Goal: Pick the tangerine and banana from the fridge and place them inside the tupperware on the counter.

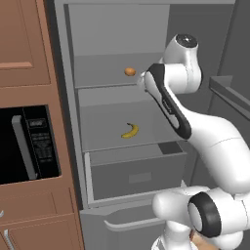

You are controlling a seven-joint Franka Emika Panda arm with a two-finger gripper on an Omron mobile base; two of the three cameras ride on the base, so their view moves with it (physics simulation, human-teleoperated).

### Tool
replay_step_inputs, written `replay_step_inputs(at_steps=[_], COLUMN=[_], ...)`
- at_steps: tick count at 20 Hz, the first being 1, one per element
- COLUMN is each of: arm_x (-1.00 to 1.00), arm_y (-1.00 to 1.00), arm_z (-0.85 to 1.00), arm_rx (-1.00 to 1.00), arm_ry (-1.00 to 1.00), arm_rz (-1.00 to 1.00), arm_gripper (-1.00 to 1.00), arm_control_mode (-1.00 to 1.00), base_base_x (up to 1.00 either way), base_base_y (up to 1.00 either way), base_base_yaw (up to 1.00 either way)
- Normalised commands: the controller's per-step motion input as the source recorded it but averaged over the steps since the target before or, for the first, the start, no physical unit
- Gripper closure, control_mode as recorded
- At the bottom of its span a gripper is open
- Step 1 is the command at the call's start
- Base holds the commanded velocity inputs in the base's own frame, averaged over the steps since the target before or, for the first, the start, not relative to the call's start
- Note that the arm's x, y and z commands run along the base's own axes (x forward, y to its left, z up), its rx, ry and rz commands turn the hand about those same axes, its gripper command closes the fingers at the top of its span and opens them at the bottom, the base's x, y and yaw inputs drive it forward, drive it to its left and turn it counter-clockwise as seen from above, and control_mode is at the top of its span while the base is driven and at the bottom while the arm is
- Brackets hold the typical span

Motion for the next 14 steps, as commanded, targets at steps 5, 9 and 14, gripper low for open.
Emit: replay_step_inputs(at_steps=[5, 9, 14], arm_x=[0.45, 0.61, 0.6], arm_y=[0.1, 0.01, 0.0], arm_z=[0.17, 0.0, -0.06], arm_rx=[0.0, 0.0, 0.0], arm_ry=[0.0, 0.05, 0.01], arm_rz=[0.0, 0.0, 0.0], arm_gripper=[-1.0, -1.0, -1.0], arm_control_mode=[-1.0, -1.0, -1.0], base_base_x=[0.0, 0.0, 0.0], base_base_y=[0.0, 0.0, 0.0], base_base_yaw=[0.0, 0.0, 0.0])
